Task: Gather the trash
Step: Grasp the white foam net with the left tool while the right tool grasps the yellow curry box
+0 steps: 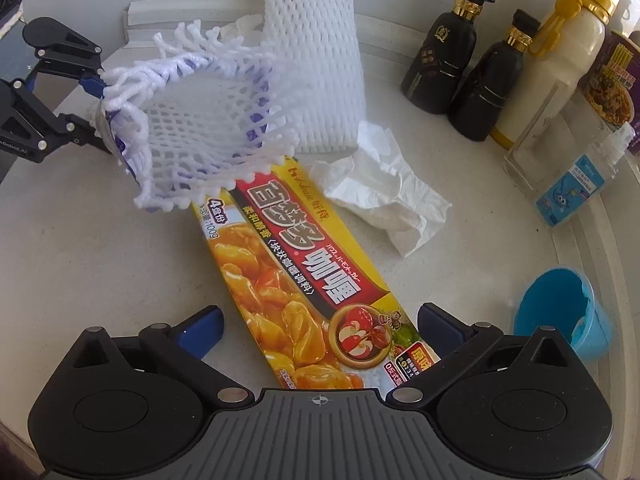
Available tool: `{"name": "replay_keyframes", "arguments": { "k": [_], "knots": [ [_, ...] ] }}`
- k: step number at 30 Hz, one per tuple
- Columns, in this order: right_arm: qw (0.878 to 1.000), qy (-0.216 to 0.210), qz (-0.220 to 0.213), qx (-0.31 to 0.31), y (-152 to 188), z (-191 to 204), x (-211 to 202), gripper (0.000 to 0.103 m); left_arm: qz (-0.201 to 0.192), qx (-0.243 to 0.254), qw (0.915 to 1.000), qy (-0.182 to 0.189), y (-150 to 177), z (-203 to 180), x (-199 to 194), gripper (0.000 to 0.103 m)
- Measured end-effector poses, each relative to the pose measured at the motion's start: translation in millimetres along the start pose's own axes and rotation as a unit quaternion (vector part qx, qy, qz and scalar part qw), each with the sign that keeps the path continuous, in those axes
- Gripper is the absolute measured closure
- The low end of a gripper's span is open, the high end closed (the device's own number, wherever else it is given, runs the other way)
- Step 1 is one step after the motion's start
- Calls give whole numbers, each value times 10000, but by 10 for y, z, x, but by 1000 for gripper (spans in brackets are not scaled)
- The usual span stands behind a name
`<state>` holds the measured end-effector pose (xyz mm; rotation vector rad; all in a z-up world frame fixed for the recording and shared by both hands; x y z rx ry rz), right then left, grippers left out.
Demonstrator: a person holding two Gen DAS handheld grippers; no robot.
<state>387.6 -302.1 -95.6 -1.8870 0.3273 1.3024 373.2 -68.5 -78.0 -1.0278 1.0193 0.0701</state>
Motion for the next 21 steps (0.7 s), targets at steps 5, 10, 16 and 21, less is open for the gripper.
{"name": "replay_keyframes", "arguments": {
  "k": [5, 10, 16, 21],
  "knots": [
    [9993, 99, 308, 201, 100, 260, -96, 0, 15, -379, 9989, -263, 53, -54, -156, 81],
    [9989, -24, 463, 59, 256, 675, -233, 0, 109, -332, 9978, -565, 177, -172, -272, 84],
    [9982, -205, 561, 0, 328, 959, -295, 0, -24, -304, 9985, -450, 289, -252, -457, 82],
    [9986, -136, 476, 211, 300, 959, -275, 1, -437, 259, 9975, -498, 245, -414, -530, 58]
  ]
}}
Point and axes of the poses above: each gripper's, at about its wrist camera, not at the fingertips, and x roughly the way its jaws point, z to its left, y to its underside, the point moved 4 cm from there along x, roughly the way its jaws point
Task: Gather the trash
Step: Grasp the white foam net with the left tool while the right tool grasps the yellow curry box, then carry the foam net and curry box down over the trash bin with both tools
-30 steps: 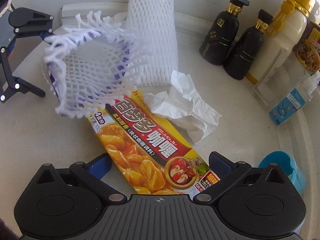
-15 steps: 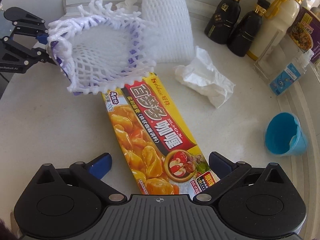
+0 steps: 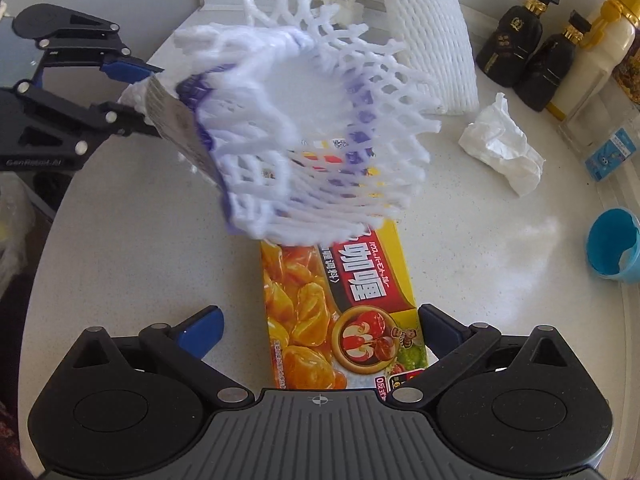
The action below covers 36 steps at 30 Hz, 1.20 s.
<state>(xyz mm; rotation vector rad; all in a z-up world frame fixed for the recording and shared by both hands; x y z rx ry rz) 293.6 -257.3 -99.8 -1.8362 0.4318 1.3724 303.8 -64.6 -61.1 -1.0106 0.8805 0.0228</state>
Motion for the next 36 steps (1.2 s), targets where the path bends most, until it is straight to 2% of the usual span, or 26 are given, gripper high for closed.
{"name": "replay_keyframes", "arguments": {
  "k": [5, 6, 7, 9, 11, 12, 20, 36],
  "knots": [
    [9997, 103, -70, 211, -30, -22, 18, 3, -73, 457, 9989, -72, -104, -180, 57, 57],
    [9996, 116, -97, 252, -26, -16, 13, 6, -27, 466, 9989, -73, -124, -205, 82, 62],
    [9994, 118, -132, 309, -18, -8, 1, 8, 10, 421, 9991, -68, -135, -224, 101, 74],
    [9987, 97, -201, 448, 1, 1, -28, 19, 86, 266, 9996, -74, -153, -232, 132, 87],
    [9977, 77, -275, 608, 14, -6, -51, 29, 119, 43, 9998, -120, -142, -230, 130, 91],
    [9972, 70, -285, 684, 22, -10, -57, 29, 134, -61, 9998, -140, -138, -222, 128, 93],
    [9941, 245, -436, 961, 80, -6, -73, 29, 249, -998, 9937, -454, -26, -139, -87, 94],
    [9917, 398, -679, 1020, 159, 138, -156, 29, 230, -1352, 9874, -786, 219, -66, -679, 94]
  ]
}}
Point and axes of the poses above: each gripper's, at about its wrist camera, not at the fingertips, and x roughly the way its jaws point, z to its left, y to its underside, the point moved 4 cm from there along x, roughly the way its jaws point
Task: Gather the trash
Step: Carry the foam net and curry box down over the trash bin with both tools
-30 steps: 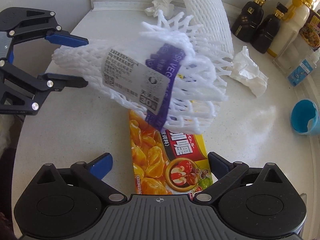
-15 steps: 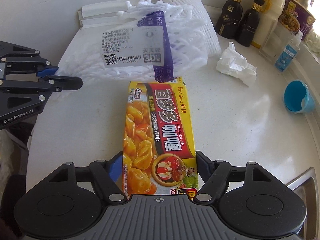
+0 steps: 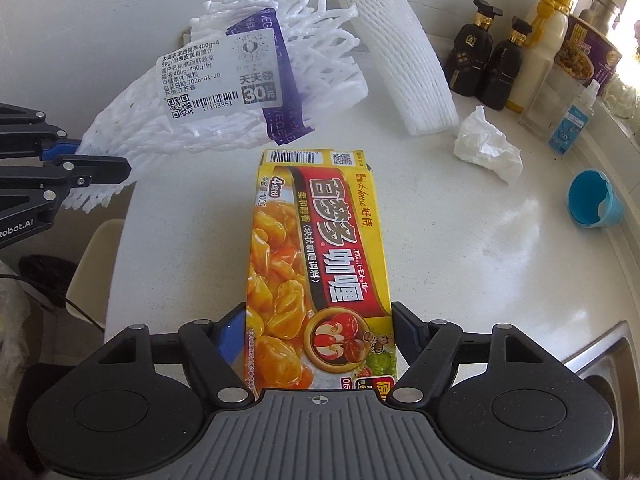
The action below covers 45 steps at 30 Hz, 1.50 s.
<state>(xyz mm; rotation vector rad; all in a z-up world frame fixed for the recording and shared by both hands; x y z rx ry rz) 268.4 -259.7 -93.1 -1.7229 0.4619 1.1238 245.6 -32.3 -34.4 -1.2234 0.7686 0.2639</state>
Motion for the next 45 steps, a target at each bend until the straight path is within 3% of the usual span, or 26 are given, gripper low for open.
{"name": "replay_keyframes", "arguments": {
  "k": [14, 27, 38, 45],
  "knots": [
    [9988, -180, -223, -388, -44, 602, -200, 29, 25, -489, 9986, -191, 322, 376, -299, 94],
    [9939, -503, -299, -934, -154, 1397, -137, 29, 178, -1176, 9919, -443, 837, 881, -495, 94],
    [9902, -857, -215, -1079, -205, 2063, 237, 29, 457, -1782, 9808, -639, 1368, 1290, -359, 94],
    [9905, -1164, -32, -738, -213, 2437, 779, 29, 597, -2269, 9697, -677, 1763, 1398, -92, 94]
  ]
}}
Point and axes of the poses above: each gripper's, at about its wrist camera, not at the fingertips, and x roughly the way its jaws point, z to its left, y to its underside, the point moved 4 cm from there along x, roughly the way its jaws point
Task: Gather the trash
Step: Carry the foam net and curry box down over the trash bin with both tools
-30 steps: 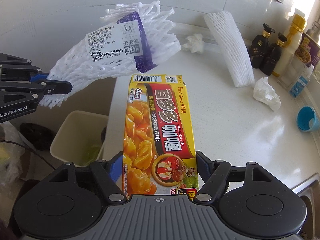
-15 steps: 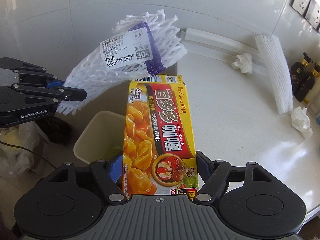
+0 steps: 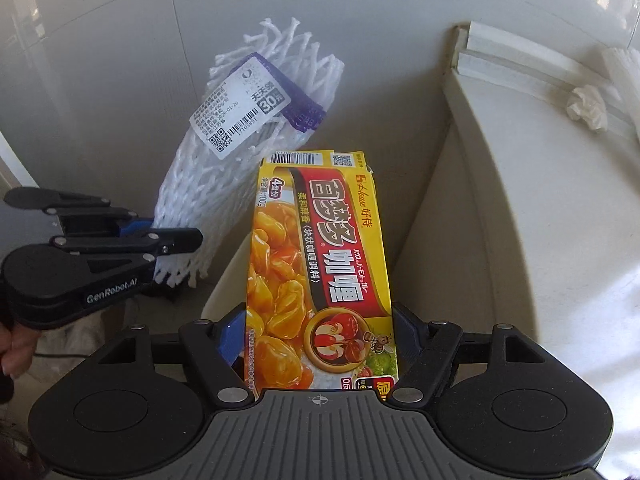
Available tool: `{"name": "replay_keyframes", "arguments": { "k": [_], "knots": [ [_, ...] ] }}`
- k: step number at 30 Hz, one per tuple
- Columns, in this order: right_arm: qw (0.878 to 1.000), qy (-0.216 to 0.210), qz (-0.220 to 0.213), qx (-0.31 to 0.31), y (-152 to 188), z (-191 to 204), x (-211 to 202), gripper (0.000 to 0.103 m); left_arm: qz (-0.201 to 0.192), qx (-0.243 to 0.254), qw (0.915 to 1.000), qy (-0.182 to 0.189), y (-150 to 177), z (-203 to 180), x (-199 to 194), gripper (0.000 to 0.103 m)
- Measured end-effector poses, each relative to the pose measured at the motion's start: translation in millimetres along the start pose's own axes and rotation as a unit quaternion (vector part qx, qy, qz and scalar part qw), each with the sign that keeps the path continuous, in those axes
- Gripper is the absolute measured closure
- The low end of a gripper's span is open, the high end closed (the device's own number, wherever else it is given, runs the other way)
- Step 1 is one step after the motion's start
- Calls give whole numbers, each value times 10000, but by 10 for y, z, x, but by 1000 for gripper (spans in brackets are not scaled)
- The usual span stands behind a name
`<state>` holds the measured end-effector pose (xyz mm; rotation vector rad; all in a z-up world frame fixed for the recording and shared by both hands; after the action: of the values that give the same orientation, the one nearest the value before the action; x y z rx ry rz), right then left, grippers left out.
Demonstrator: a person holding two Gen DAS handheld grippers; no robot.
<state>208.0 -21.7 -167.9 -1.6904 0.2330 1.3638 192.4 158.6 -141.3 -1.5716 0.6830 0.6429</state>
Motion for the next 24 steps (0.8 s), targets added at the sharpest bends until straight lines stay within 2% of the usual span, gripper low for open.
{"name": "replay_keyframes", "arguments": {
  "k": [6, 12, 18, 24],
  "knots": [
    [9994, -159, 11, 303, 76, 39, 573, 29, 63, -415, 9991, -73, 254, 162, 286, 94],
    [9969, -276, -243, 696, 151, -38, 1134, 29, 67, -621, 9980, -79, 476, 211, 655, 94],
    [9950, -272, -143, 948, 223, -104, 1288, 29, 330, -911, 9953, -44, 642, 253, 1104, 94],
    [9965, -69, -86, 827, 194, -117, 1329, 29, 529, -857, 9949, -51, 674, 219, 1445, 94]
  ]
}}
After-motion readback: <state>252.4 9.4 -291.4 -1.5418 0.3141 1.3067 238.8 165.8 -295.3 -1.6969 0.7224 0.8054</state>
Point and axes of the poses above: each gripper's, at about its wrist camera, not at the fingertips, and x roughly the way its jaws point, z to its left, y to its underside, the point moved 4 cm from there along x, roughly the way its jaws point
